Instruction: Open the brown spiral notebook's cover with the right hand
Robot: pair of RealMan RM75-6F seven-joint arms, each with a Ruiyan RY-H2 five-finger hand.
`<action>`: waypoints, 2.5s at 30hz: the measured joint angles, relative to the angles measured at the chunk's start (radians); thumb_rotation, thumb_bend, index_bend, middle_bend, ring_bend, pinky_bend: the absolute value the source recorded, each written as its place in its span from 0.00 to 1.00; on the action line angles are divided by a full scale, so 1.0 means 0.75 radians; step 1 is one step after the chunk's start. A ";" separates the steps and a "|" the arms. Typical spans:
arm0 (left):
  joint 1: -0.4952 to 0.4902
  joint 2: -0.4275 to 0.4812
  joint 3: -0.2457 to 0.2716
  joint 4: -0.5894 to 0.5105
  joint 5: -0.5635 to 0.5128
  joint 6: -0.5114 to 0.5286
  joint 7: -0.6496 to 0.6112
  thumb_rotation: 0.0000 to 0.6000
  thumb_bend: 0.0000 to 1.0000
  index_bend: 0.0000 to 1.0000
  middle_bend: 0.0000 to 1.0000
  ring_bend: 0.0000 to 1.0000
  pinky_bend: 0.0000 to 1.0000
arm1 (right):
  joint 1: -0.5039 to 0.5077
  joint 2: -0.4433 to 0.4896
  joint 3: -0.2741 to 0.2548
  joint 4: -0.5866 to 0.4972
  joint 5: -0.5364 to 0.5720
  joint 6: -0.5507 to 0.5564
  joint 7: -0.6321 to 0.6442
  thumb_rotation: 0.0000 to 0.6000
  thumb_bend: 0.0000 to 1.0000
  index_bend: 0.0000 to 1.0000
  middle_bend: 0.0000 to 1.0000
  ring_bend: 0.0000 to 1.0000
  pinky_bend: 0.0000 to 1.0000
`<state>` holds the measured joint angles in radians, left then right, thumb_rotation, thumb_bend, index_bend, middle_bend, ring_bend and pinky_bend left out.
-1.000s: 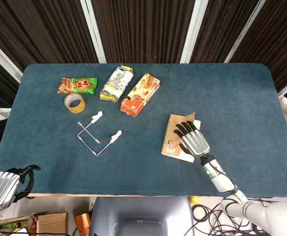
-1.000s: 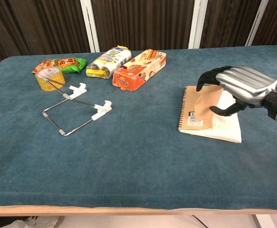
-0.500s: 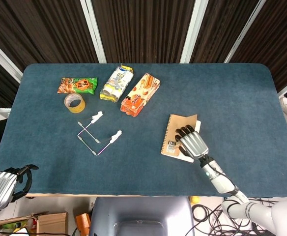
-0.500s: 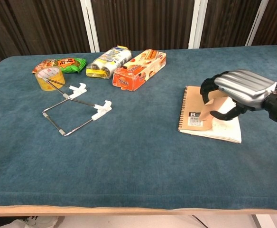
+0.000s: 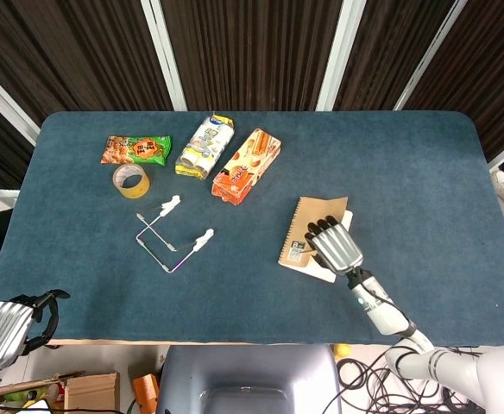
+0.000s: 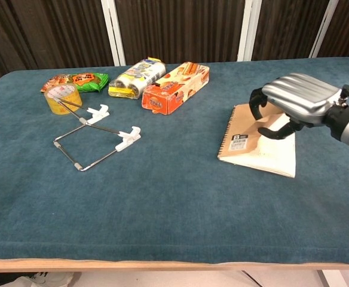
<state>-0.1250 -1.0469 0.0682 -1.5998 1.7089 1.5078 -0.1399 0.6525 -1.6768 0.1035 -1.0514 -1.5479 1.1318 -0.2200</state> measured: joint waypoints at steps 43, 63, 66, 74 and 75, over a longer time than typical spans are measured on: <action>-0.008 0.004 0.009 0.005 0.016 -0.010 -0.012 1.00 0.56 0.38 0.58 0.63 0.63 | 0.446 -0.415 0.095 0.677 0.055 -0.269 0.353 1.00 0.20 0.00 0.00 0.00 0.00; -0.013 0.004 0.012 0.001 0.016 -0.019 0.002 1.00 0.56 0.38 0.58 0.63 0.62 | 0.398 -0.406 0.082 0.733 0.053 -0.067 0.434 1.00 0.14 0.00 0.00 0.00 0.00; -0.012 0.001 0.009 0.002 0.012 -0.018 0.007 1.00 0.56 0.38 0.58 0.63 0.62 | 0.352 -0.357 0.071 0.637 0.050 -0.012 0.401 1.00 0.14 0.00 0.00 0.00 0.00; 0.003 -0.016 -0.008 -0.008 -0.015 0.005 0.059 1.00 0.56 0.38 0.58 0.63 0.62 | 0.110 -0.094 0.024 0.015 0.108 0.162 0.081 1.00 0.14 0.00 0.00 0.00 0.00; 0.006 -0.018 -0.010 -0.010 -0.018 0.008 0.063 1.00 0.56 0.38 0.58 0.63 0.62 | 0.055 -0.033 0.006 -0.119 0.118 0.201 0.018 1.00 0.14 0.00 0.00 0.00 0.00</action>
<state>-0.1209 -1.0602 0.0607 -1.6070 1.6954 1.5139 -0.0926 0.6941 -1.7013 0.1076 -1.1409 -1.4591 1.2828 -0.2068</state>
